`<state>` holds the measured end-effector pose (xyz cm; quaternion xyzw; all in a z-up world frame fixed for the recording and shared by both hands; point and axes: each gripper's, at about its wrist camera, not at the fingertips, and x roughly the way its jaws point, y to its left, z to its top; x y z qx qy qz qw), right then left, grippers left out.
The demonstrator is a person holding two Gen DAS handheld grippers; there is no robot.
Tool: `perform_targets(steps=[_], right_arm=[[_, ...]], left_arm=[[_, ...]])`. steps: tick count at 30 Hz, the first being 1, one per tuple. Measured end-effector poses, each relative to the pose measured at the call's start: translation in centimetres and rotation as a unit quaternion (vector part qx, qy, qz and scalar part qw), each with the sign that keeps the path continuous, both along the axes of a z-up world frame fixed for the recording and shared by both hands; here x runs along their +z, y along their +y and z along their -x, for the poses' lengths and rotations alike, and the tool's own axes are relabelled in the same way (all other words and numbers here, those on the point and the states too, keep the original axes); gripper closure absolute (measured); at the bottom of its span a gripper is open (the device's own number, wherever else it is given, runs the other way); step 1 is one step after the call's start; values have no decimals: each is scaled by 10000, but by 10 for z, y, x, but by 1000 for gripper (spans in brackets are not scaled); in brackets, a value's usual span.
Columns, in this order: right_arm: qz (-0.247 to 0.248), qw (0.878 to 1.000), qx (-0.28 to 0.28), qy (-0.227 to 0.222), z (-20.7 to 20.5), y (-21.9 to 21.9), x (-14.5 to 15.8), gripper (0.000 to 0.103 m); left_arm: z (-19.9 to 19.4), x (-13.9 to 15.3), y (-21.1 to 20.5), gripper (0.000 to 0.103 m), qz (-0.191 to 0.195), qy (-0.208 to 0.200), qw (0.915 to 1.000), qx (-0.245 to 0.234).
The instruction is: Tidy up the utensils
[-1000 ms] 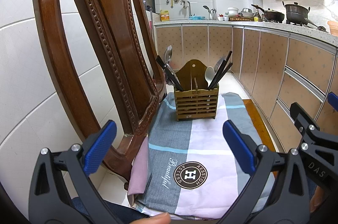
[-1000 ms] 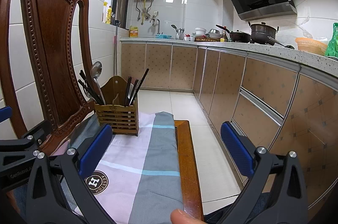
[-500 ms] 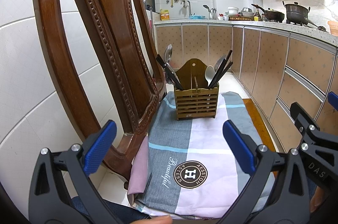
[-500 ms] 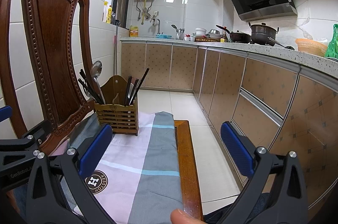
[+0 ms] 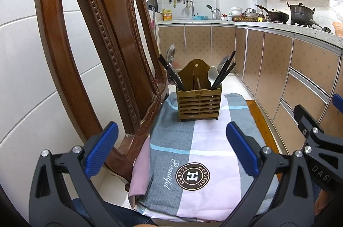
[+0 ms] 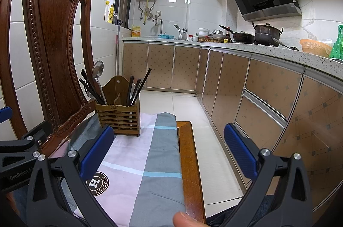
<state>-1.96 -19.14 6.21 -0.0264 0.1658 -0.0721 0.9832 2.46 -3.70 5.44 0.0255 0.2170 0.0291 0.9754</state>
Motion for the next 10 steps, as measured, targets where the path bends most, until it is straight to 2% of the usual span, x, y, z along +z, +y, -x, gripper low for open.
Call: perform_targets(steps=[10], right_arm=[[3,10000,6,16,1,-3,0,3]], left_arm=[[0,-2,-1,4,-3,50,10000,18]])
